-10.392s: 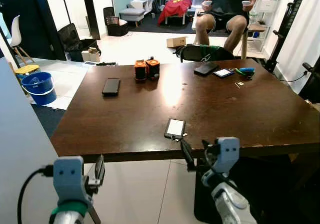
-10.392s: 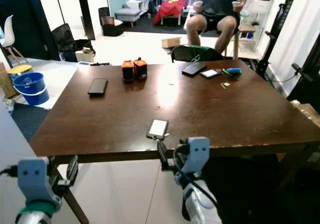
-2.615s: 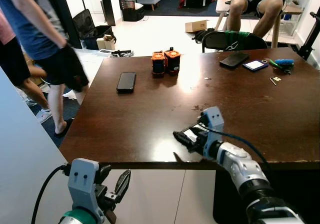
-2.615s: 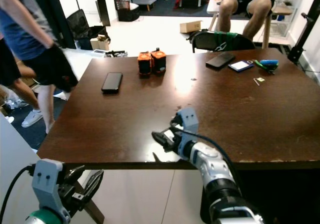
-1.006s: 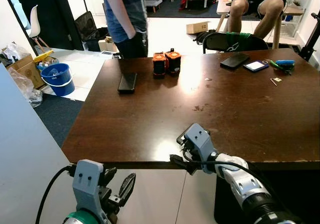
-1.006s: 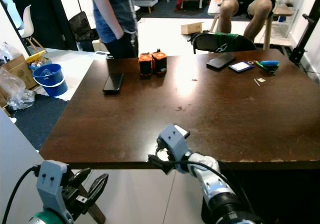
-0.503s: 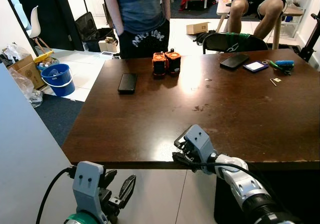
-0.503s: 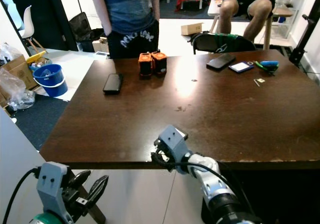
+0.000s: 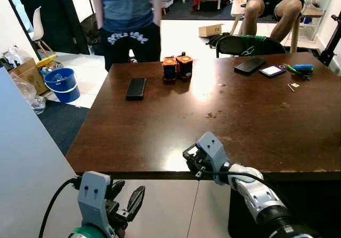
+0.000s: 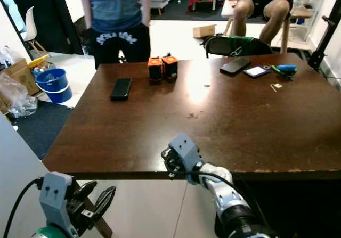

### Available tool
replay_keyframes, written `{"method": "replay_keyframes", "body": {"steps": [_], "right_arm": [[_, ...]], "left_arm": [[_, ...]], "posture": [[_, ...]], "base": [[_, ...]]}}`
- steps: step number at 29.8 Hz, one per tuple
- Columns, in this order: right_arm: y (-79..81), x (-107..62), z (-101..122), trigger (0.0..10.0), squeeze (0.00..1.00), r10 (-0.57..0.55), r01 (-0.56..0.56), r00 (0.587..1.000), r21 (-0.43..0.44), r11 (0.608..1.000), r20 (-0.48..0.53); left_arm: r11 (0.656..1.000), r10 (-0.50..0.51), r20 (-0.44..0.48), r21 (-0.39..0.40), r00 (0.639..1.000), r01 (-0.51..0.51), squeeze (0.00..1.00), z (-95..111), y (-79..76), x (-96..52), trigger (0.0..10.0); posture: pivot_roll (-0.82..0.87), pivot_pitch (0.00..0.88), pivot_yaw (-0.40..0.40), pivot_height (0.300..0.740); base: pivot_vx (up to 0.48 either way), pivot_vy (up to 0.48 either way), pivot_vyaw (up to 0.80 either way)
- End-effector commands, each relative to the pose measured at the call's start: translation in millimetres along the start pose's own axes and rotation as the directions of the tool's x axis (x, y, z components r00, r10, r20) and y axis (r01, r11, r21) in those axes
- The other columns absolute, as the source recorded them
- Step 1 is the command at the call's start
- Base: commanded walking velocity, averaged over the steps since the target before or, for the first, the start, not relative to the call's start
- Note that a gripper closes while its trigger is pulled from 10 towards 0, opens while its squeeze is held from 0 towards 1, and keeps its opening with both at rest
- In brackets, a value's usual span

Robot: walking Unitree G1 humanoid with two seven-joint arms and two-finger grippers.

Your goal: Hang keys on a hook

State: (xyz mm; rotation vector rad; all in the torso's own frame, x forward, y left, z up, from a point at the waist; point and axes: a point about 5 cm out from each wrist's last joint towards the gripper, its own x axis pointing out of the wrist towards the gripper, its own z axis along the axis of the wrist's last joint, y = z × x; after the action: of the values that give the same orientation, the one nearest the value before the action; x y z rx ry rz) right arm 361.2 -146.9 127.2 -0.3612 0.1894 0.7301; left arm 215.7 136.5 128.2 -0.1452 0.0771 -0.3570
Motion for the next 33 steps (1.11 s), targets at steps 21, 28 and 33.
{"method": "replay_keyframes", "body": {"steps": [21,28,33], "right_arm": [[-15.2,-0.3,85,0.0,0.0,-0.19,0.101,0.876,0.217,0.971,0.444],[5.0,0.5,75,0.0,0.0,-0.202,0.082,0.886,0.287,0.954,0.417],[12.3,-2.5,71,0.0,0.0,-0.21,0.085,0.884,0.298,0.951,0.418]], "left_arm": [[0.999,0.042,0.014,0.014,0.999,-0.042,0.0,3,8.2,-0.9,10.0],[0.985,0.165,0.049,0.035,0.985,-0.167,0.0,4,18.8,-2.9,10.0],[0.961,0.271,0.073,0.032,0.96,-0.274,0.0,4,30.4,-8.1,10.0]], "posture": [[-0.12,0.056,0.147,0.74],[-0.12,0.044,0.13,0.74],[-0.14,0.039,0.133,0.74]], "base": [[0.0,0.0,0.0],[0.0,0.0,0.0],[0.0,0.0,0.0]]}}
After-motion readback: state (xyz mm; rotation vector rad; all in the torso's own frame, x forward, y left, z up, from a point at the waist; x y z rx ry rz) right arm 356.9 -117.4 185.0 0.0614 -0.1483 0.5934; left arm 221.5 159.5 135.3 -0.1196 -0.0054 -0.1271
